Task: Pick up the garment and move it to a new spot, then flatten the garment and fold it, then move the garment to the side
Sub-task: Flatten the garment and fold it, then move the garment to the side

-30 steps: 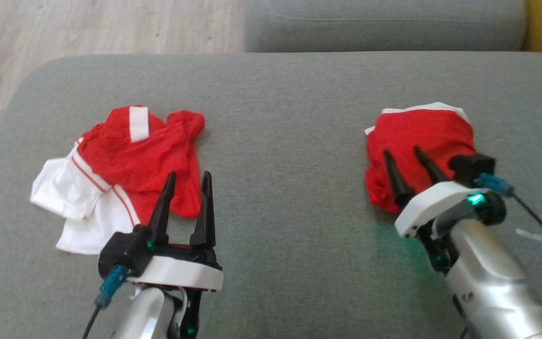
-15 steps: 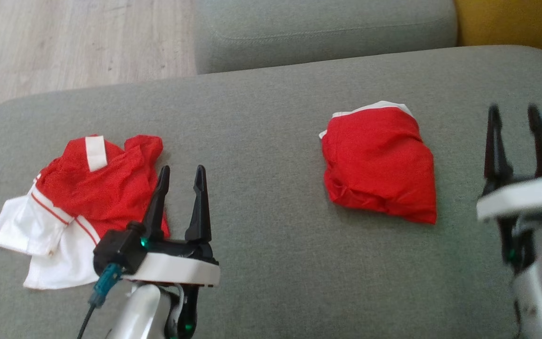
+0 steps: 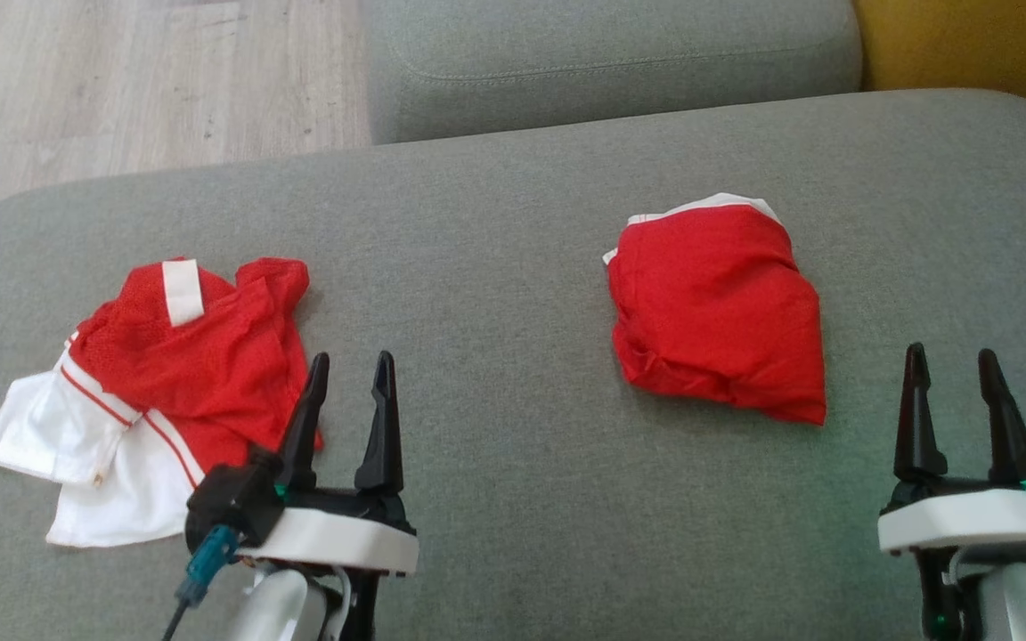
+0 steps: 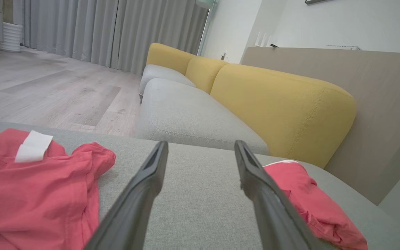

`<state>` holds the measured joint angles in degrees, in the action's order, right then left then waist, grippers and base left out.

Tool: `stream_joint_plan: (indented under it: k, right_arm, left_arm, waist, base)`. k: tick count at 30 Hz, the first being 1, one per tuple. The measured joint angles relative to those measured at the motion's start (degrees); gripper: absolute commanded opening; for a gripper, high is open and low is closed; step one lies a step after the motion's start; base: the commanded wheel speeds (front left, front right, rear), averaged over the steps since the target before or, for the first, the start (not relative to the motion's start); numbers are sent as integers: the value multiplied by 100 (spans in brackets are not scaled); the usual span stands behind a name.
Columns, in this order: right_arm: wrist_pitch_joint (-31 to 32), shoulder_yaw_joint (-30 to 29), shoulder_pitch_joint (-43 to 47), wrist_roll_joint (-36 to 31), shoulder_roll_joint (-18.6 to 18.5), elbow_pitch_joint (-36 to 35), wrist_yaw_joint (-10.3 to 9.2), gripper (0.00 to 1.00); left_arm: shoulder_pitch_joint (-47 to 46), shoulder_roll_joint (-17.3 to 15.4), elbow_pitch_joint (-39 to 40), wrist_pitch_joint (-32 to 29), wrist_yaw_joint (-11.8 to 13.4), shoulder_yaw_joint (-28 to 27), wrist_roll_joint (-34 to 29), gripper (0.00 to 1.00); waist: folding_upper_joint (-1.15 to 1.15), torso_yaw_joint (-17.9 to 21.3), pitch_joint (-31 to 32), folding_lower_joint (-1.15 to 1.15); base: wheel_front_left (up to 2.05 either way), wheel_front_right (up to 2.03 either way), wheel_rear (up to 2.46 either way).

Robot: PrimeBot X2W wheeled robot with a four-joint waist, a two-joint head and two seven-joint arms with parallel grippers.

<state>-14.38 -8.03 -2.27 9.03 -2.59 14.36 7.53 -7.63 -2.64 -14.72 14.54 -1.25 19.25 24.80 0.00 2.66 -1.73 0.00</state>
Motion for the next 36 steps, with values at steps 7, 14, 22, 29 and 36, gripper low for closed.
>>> stream_joint_plan:
  k: [7, 14, 22, 29, 36]
  right_arm:
    - [0, 21, 19, 107, 1, -110, 0, 100]
    - [140, 9, -361, 49, 1, 116, 0, 100]
    - [678, -300, -1429, 245, 0, 1328, 0, 100]
    - [1017, -372, -2201, 506, -5, 2638, 0, 100]
    - [933, -182, -2587, -64, -82, 3214, 0, 0]
  left_arm:
    - [21, -1, 0, 0, -31, 1, -8, 100]
    - [-68, -1, 3, 0, -34, 30, -67, 100]
    - [-328, 1, -11, 0, -79, 121, -118, 100]
    - [-525, 1, -29, 0, -81, 160, -118, 100]
    - [-627, 1, -29, 0, -75, 154, -118, 100]
  waist:
    - [0, -68, -91, 0]
    - [0, -181, -388, 1]
    - [0, -376, -861, 1]
    - [0, -598, -1180, 2]
    - [0, -680, -1301, 1]
  base:
    - [0, 0, 0]
    - [0, 0, 0]
    - [0, 0, 0]
    - [0, 0, 0]
    - [0, 0, 0]
